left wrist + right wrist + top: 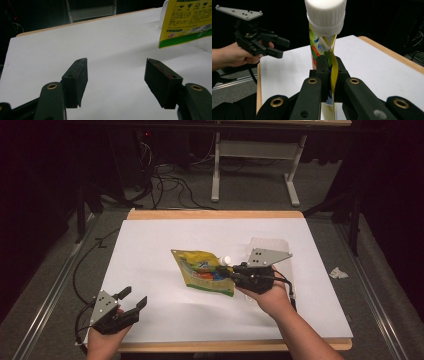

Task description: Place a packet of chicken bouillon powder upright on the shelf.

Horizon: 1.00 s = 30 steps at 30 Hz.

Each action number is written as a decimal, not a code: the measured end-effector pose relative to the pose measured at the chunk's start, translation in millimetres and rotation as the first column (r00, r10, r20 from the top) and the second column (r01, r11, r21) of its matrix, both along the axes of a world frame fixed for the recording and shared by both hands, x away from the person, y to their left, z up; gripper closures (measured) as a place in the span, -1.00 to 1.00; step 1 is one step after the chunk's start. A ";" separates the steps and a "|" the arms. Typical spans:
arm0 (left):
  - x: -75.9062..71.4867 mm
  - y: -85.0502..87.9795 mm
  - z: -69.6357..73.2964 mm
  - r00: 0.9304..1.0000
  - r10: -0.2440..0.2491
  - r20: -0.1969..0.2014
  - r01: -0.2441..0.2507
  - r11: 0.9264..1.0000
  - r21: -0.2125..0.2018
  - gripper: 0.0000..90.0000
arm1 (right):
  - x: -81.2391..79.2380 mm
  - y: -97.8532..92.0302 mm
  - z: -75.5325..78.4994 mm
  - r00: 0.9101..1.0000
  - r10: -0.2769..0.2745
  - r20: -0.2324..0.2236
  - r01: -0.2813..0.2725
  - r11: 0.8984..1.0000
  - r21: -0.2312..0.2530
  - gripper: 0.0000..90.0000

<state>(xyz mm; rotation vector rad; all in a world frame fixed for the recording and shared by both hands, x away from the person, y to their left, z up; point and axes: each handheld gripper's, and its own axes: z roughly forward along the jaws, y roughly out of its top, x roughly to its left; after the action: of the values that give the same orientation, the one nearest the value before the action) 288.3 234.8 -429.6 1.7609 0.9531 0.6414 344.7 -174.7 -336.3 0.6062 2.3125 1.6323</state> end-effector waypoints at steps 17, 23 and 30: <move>-0.7 5.6 0.9 1.000 0.023 -0.004 -0.023 0.999 -0.036 -0.20 | 15.8 -48.6 26.6 0.992 -0.121 0.033 0.121 0.993 0.011 0.96; -0.9 5.2 0.4 1.000 0.018 -0.007 -0.018 0.999 -0.033 -0.20 | 21.5 -70.7 31.8 0.983 -0.178 0.043 0.178 0.984 0.009 0.96; -1.1 5.8 0.8 1.000 0.015 -0.005 -0.015 0.999 -0.037 -0.20 | 30.3 -100.7 30.1 0.969 -0.246 0.034 0.247 0.969 -0.019 0.97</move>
<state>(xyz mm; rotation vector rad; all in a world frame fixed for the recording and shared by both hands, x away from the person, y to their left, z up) 287.2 240.5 -428.8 1.7246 0.9765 0.6252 375.0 -275.4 -306.2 0.8196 2.1313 1.4878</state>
